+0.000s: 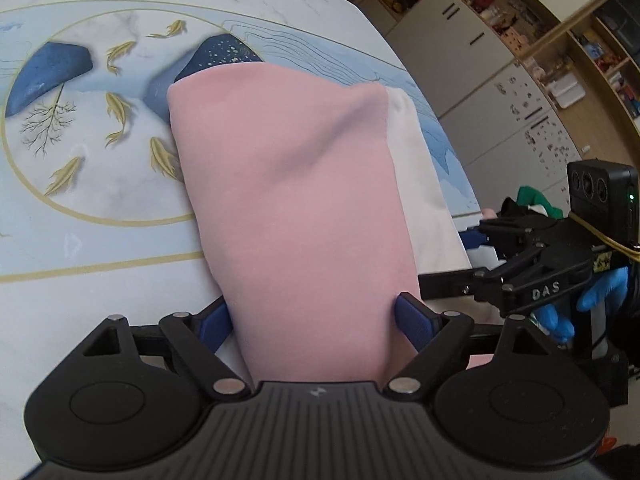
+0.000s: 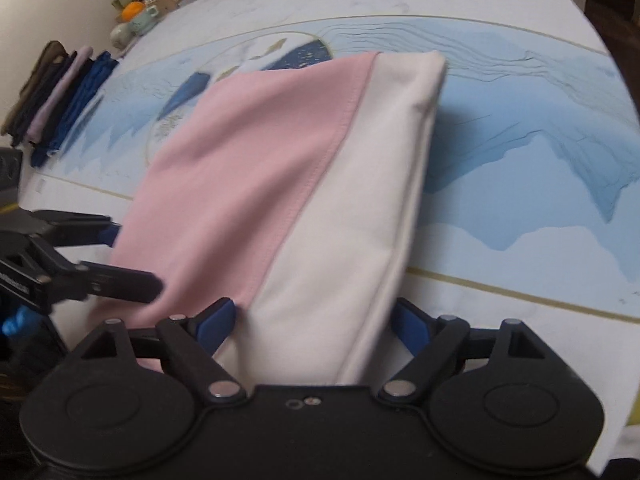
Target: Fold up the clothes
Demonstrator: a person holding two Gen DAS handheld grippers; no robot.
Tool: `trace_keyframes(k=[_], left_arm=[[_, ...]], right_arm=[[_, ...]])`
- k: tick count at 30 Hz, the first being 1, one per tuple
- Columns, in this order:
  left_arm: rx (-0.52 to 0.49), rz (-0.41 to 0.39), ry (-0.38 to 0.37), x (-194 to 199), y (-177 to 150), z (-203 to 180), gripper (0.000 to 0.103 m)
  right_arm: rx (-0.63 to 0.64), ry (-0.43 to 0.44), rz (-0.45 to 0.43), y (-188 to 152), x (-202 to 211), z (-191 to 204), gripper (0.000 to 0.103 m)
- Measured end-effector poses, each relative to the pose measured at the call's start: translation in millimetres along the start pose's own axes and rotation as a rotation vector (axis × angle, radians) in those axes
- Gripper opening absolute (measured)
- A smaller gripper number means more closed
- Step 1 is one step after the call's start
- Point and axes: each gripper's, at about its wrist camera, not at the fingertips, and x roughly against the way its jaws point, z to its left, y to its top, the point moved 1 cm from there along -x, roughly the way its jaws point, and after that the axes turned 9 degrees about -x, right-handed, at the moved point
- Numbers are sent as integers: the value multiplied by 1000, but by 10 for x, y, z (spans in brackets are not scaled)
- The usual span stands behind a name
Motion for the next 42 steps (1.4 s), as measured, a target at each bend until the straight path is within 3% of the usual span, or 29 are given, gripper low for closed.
trace_keyframes(k=[5,7,10,12,17,23,39,42], left_arm=[[-11,-24,40,31,-6,-42,62],[-15,-36,56,60,6,-65,46],[-13,-63,89,100,28,-96,34],[-24,-98,122,143,40,-121,31],[7,-160,198,314,208,-10,29],[-12,-220,281,504,682,362,28],[-197,-256,403,851,2327,2355,28],[-193,-255,415,876,2575,2695,28]], right_arm=[[81,-17,-11,6,-41,220,103],[91,-18,-25,29,-17,235,103],[131,-18,-48,66,11,281,103],[162,-18,-65,92,29,317,103],[248,3,-124,407,28,423,103],[322,21,-185,1167,-134,585,103],[367,-53,-297,3257,-1426,1476,103],[370,-66,-298,3552,-1662,1611,103]])
